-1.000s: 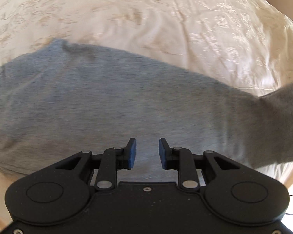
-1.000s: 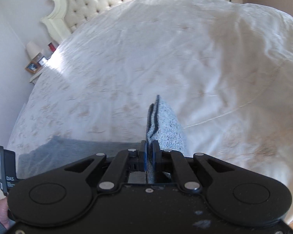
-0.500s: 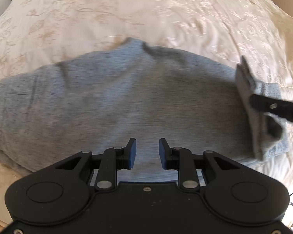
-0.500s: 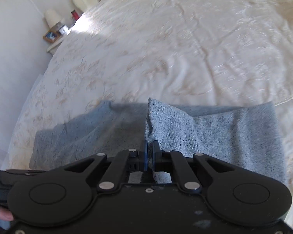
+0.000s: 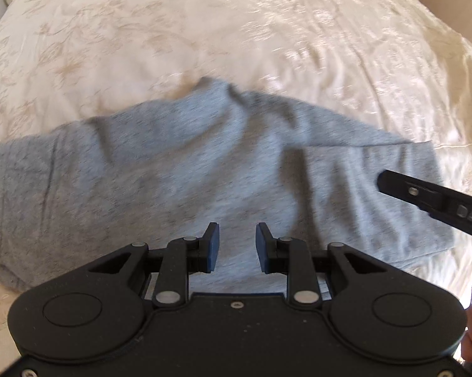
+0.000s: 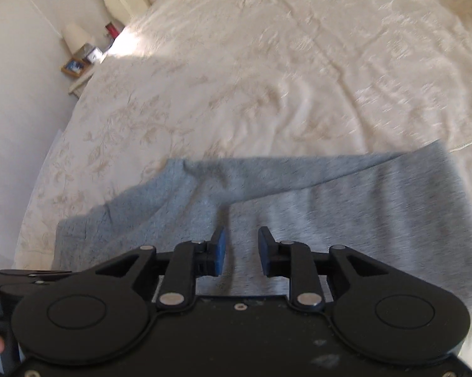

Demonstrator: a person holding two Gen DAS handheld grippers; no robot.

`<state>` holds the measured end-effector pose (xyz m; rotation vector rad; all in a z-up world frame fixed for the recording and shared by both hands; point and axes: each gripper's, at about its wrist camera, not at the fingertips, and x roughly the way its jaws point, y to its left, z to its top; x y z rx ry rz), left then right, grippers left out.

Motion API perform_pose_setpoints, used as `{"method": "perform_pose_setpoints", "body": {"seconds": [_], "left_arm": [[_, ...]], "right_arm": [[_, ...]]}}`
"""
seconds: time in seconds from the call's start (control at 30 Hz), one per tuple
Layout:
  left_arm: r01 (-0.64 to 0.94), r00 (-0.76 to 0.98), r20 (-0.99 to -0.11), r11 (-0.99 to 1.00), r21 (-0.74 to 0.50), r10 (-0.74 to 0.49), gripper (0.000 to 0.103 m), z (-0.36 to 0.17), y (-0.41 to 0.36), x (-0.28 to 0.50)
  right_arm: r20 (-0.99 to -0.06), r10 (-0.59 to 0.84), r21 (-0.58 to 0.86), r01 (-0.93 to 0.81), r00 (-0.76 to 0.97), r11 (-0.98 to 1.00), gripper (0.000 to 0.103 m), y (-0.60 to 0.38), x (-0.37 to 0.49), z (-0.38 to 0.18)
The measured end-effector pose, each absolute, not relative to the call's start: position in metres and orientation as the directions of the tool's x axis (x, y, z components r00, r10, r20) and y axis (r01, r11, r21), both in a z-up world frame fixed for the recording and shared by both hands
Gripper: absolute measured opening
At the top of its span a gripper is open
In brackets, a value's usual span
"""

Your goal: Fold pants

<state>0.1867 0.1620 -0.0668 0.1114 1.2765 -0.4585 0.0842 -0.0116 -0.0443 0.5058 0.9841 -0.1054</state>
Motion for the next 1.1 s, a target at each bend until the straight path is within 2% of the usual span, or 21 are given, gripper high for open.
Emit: {"method": "perform_pose_setpoints", "body": {"seconds": [0.17,0.27,0.4,0.43,0.53,0.67,0.7,0.73,0.77,0.93,1.1], "left_arm": [[0.449,0.205,-0.924,0.870,-0.205,-0.324,0.035,-0.058,0.119,0.177],[0.492,0.194,-0.920,0.845,-0.210,-0.341,0.035,-0.061,0.088,0.169],[0.533,0.167,-0.939,0.828,-0.172,-0.302,0.035,-0.083,0.051,0.158],[0.542,0.160,-0.944,0.825,-0.160,-0.289,0.035,-0.090,0.044,0.155],[0.539,0.152,-0.970,0.838,-0.078,-0.188,0.037,-0.118,0.031,0.150],[0.469,0.160,-0.977,0.882,-0.054,-0.144,0.037,-0.132,0.032,0.150],[0.450,0.160,-0.977,0.891,-0.054,-0.140,0.037,-0.130,0.033,0.151],[0.434,0.162,-0.977,0.899,-0.055,-0.138,0.037,-0.128,0.034,0.152],[0.421,0.165,-0.977,0.905,-0.055,-0.136,0.037,-0.126,0.035,0.152],[0.343,0.185,-0.977,0.939,-0.040,-0.110,0.038,-0.115,0.048,0.149],[0.232,0.209,-0.976,0.973,-0.016,-0.065,0.038,-0.101,0.081,0.136]], "right_arm": [[-0.833,0.045,0.313,0.402,0.552,0.860,0.025,-0.058,0.050,-0.039],[-0.855,0.063,0.308,0.407,0.515,0.860,0.025,-0.083,0.035,-0.049],[-0.892,0.048,0.260,0.423,0.449,0.868,0.025,-0.111,0.021,-0.073],[-0.912,0.032,0.236,0.457,0.410,0.858,0.024,-0.122,0.019,-0.085],[-0.948,0.033,0.201,0.516,0.316,0.832,0.000,-0.150,0.008,-0.117],[-0.941,0.100,0.258,0.494,0.323,0.830,0.000,-0.171,0.002,-0.116],[-0.939,0.093,0.251,0.474,0.332,0.844,0.002,-0.173,0.002,-0.109],[-0.931,0.084,0.251,0.455,0.355,0.854,0.011,-0.176,0.002,-0.100],[-0.920,0.080,0.259,0.444,0.383,0.858,0.012,-0.180,0.002,-0.091],[-0.877,0.132,0.328,0.377,0.461,0.866,0.012,-0.201,0.026,-0.072],[-0.893,0.183,0.336,0.337,0.412,0.879,0.012,-0.209,0.063,-0.101]]}}
